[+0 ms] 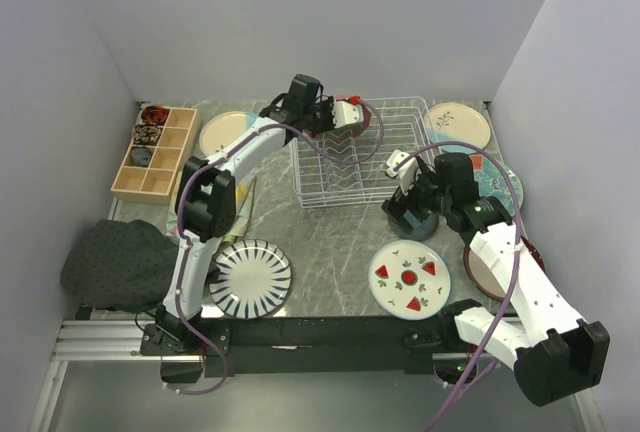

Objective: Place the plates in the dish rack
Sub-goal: Insert the plate into the dish rack

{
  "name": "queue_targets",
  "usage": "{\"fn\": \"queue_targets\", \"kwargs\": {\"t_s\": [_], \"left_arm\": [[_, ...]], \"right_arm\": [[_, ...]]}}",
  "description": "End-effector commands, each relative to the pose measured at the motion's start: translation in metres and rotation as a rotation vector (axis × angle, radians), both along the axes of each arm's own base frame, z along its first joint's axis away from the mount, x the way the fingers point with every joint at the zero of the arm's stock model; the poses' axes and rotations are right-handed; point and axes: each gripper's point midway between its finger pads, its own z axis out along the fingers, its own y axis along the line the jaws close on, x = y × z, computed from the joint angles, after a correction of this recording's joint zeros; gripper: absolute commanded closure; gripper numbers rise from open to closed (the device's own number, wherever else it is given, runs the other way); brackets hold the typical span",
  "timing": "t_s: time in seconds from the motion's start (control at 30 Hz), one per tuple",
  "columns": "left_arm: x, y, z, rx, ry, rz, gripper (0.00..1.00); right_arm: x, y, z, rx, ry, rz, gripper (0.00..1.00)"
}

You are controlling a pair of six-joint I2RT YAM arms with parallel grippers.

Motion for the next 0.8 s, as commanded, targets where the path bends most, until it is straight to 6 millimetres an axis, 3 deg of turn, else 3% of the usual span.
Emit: {"fn": "queue_targets", "kwargs": {"t_s": [0.0,0.2,0.37,0.57,0.77], "left_arm": [[0.016,-0.02,0.051,-0.089,-0.151,-0.029,0.98],[0.024,-0.024,0.038,-0.11,-0.133,-0.002,0.89],[0.027,-0.025,0.038,-0.123,-0.134,0.023,0.77],[0.029,-0.024,0.054,-0.154,-0.157,0.056,0.6],[0.026,-0.025,0.08,-0.183,-0.196,0.079,0.53]], "right_arm": [[0.002,-0.001,0.0,-0.003,-0.014,-0.002,0.0],[0.002,-0.001,0.0,-0.001,-0.017,0.001,0.0],[0.001,-0.001,0.001,0.0,-0.02,0.003,0.0],[0.001,-0.001,0.002,0.003,-0.026,0.004,0.0],[0.0,-0.001,0.003,0.004,-0.031,0.005,0.0]]}}
